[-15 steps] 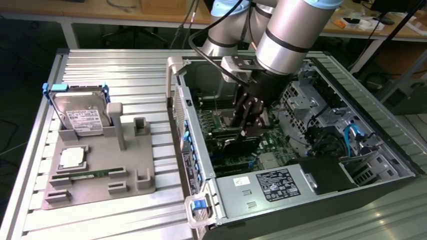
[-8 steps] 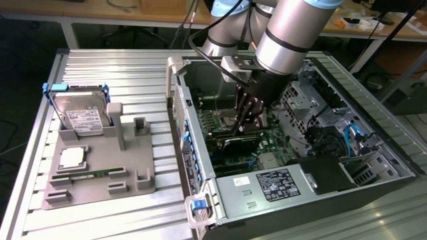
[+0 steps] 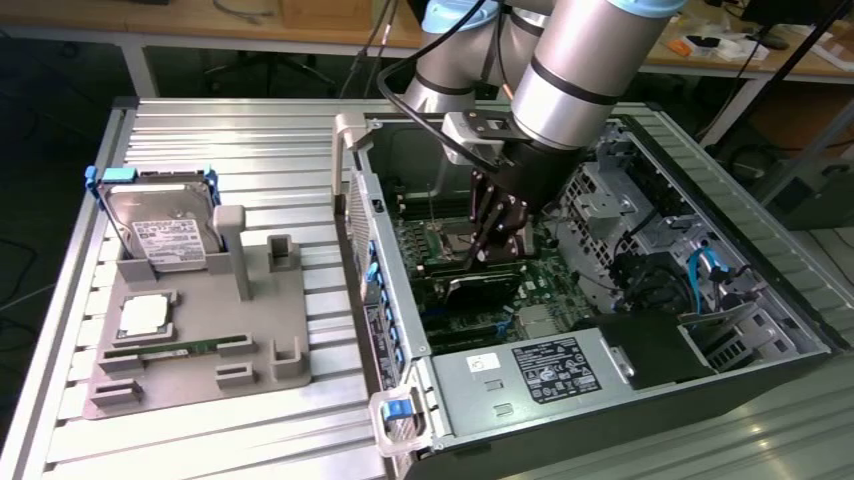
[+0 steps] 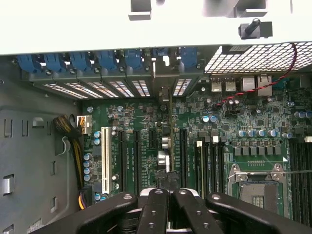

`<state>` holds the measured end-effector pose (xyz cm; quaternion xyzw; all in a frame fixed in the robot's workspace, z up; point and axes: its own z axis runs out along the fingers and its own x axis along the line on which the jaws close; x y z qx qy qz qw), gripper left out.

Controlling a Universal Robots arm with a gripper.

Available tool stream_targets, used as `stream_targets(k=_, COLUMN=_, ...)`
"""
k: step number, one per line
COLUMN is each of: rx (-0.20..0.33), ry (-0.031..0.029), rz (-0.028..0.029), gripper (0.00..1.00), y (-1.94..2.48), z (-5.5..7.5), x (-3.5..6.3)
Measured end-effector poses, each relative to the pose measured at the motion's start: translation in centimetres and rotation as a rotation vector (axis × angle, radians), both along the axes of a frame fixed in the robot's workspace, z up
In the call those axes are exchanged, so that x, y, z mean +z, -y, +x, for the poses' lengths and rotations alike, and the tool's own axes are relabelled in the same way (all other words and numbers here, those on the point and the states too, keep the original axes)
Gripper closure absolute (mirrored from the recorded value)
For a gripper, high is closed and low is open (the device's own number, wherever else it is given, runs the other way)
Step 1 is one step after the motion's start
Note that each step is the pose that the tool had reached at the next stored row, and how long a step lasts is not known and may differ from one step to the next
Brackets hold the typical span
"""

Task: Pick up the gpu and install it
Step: 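Press down on the gpu until it lock into place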

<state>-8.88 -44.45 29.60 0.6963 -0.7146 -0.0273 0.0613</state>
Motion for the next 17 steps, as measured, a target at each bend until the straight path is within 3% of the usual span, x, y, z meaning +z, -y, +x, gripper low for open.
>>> stream_targets(k=10, rx=0.0, ry=0.0, rz=-0.0005, gripper=0.89, y=0.0, z=0.0, x=0.0)
stream_targets(k=14, rx=0.0, ry=-0.0001, rz=-0.0029, gripper=0.89, y=-0.25, z=-0.7, x=-0.01)
stream_targets(k=17, rx=0.0, ry=-0.0001, rz=-0.0053, gripper=0.89, y=-0.7, z=-1.6, x=-0.07)
